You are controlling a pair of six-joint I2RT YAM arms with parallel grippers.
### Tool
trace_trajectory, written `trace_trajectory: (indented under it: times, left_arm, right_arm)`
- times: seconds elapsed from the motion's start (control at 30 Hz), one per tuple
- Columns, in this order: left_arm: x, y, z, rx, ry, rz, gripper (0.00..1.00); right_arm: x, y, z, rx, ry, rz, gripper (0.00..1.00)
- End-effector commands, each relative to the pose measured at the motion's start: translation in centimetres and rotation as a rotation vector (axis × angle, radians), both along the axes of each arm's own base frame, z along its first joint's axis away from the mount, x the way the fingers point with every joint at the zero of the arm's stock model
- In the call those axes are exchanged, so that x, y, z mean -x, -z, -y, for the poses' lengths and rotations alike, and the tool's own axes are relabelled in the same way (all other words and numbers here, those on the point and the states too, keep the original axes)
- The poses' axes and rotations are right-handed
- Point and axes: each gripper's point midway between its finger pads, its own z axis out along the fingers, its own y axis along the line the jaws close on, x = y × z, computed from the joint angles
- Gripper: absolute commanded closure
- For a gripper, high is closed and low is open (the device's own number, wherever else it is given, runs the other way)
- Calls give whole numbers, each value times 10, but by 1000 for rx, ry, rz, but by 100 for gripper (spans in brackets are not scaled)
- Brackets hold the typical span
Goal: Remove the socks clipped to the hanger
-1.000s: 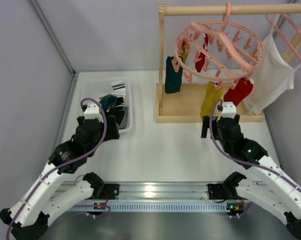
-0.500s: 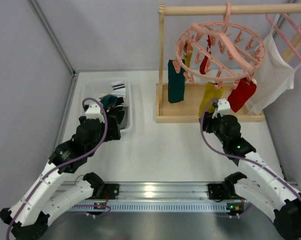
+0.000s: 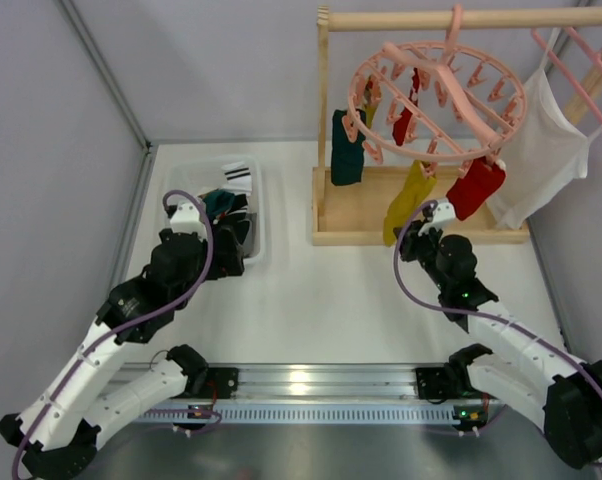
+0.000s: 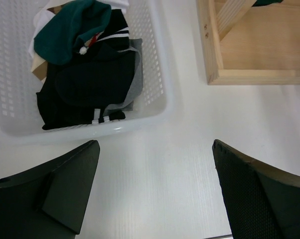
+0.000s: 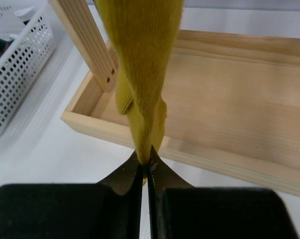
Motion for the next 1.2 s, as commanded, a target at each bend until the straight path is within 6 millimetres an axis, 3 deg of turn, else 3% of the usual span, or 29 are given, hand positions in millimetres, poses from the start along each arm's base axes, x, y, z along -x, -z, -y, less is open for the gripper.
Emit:
trace_trajectory:
  times: [0.0,0.03,0.1,0.13,0.2,0.23,0.27,0.3,0.33,0.37,0.4,0.43,0.47,0.5,0.57,0.6,0.63,0.67,0.7,0.73,0.77,0.83,1.17]
  left_arm:
    - [-8,-39,25,138,52,47,2]
    - [-9,-57,31,181,62,63,2]
    - [-17,-64,48,203,86,34,2]
    - [-21,-85,51,228,84,63,2]
    - [-31,-92,68,222,91,53,2]
    - [-28,-117,77,235,101,103,2]
    - [-35,-119,88,204,87,105,2]
    - [-34,-128,98,182,101,130,2]
    - [-33,-157,98,184,70,196,2]
    - [-25,-158,130,157,142,193,2]
    - [-21,-186,137,180,165,237,2]
    - [-20,-195,144,177,175,252,2]
    - [-22,-193,164,147,199,247,2]
    - [-21,-217,166,162,205,288,2]
    - [-25,-219,191,115,218,301,2]
    - [-23,-238,194,126,228,336,2]
    - [-23,-242,200,117,234,345,2]
    - [-26,-234,219,83,249,339,2]
    - [-26,-249,221,87,253,367,2]
    - [-28,-250,227,76,248,372,2]
    - [-31,-242,243,52,256,366,2]
    - [-35,-249,247,45,238,385,2]
    - [-63,-226,288,-7,236,373,2]
  right_arm:
    - [-5,-36,-9,-100,-18,120,100]
    - [-3,-33,-10,-103,-15,112,100]
    - [1,-30,-15,-101,5,89,100]
    - [3,-30,-17,-104,9,85,100]
    - [9,-29,-25,-114,17,72,100]
    - [9,-29,-20,-110,61,72,100]
    - [11,-28,-22,-103,72,68,100]
    - [18,-29,-33,-90,52,70,100]
    - [21,-25,-36,-70,58,57,100]
    - [20,-23,-34,-59,91,50,100]
    - [25,-24,-44,-62,69,48,100]
    - [26,-22,-46,-54,68,39,100]
    - [25,-19,-47,-45,86,31,100]
    - [27,-20,-54,-44,74,31,100]
    - [27,-16,-56,-30,103,22,100]
    - [29,-18,-62,-32,90,23,100]
    - [29,-17,-66,-28,85,21,100]
    - [29,-15,-67,-29,87,11,100]
    - [29,-20,-72,-36,80,12,100]
    - [27,-18,-71,-24,101,2,100]
    - [27,-19,-73,-25,107,-2,100]
    - [28,-22,-80,-23,109,-5,100]
    - [35,-23,-114,-23,59,-31,100]
